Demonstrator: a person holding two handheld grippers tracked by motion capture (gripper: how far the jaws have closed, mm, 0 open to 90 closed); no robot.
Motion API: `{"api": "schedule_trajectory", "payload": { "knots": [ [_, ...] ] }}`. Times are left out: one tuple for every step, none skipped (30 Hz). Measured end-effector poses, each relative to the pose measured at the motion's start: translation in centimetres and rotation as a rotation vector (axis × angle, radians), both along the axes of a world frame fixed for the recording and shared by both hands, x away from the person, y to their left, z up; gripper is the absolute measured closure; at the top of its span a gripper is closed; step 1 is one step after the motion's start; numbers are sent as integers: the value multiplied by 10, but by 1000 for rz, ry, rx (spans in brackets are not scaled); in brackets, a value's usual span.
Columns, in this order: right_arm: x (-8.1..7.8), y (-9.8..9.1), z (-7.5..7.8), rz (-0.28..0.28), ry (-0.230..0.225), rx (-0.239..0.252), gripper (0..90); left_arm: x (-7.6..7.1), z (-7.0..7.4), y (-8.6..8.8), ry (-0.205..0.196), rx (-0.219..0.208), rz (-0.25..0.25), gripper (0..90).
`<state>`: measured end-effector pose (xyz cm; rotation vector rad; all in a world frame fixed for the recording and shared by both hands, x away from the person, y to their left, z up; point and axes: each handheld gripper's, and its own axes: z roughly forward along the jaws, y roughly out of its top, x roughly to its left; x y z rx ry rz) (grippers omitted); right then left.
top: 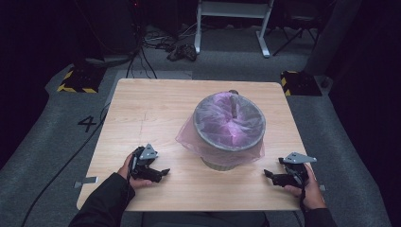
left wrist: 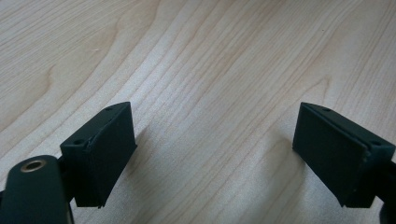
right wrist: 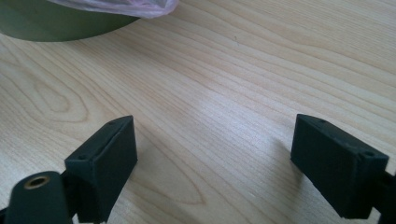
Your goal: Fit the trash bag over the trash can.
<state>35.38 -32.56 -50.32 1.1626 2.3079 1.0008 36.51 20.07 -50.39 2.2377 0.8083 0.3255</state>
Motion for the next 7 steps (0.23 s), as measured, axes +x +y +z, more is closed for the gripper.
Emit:
{"api": "schedule_trajectory", "payload": {
  "knots": [
    [0,0,0,0,0,0,142,0,0,0,-1,0,1,129],
    [0,0,0,0,0,0,142,0,0,0,-2,2,2,129],
    [0,0,0,0,0,0,142,0,0,0,-2,2,3,129],
    [0,0,0,0,0,0,142,0,0,0,-2,2,3,130],
    [0,0,0,0,0,0,142,0,0,0,-2,2,3,130],
    [0,0,0,0,0,0,142,0,0,0,-2,2,3,130],
    [0,0,0,0,0,0,143,0,0,0,-1,2,3,130]
  ]
}}
